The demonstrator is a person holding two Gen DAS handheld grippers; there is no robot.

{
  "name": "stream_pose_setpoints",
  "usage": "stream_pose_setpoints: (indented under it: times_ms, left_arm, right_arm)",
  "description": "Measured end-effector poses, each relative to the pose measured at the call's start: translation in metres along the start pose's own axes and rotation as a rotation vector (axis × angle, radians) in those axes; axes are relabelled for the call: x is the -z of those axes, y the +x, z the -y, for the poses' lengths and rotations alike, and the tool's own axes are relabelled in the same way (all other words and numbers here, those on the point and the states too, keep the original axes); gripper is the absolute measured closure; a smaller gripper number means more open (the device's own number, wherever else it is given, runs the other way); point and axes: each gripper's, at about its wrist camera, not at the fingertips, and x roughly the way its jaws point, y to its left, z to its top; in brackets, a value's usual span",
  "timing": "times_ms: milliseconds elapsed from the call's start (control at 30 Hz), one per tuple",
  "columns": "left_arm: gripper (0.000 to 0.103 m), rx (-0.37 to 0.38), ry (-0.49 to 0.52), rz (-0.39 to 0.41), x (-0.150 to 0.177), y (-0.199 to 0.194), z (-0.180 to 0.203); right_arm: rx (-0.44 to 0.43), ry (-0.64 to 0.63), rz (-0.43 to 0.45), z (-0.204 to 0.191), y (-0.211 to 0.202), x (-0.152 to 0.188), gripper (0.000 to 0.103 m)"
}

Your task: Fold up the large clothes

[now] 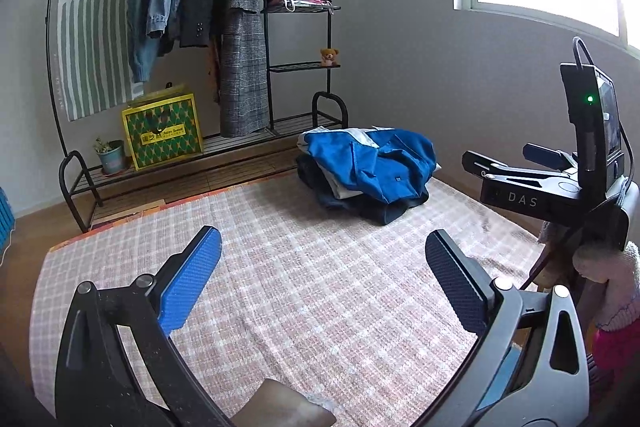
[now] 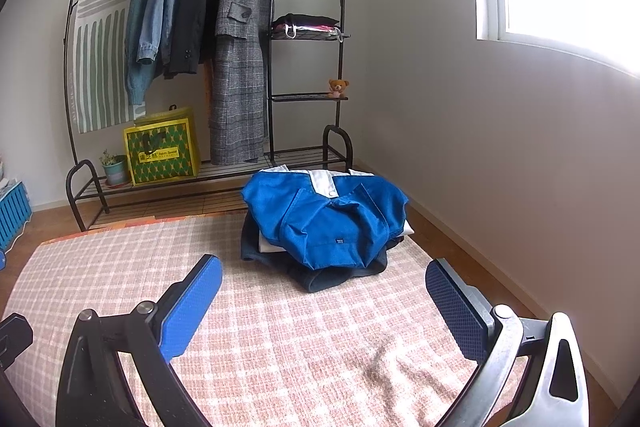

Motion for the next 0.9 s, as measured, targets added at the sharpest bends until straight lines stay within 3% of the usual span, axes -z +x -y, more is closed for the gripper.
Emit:
stream_pose_setpoints:
  times_ms: [900]
  left_arm:
    - [0.0,0.006,0.002,-0.009,-0.0001,0.0006,0.0029]
  right_arm:
    - [0.005,-0.006,-0.011,-0.0017,0.0024,0.0041,0.0]
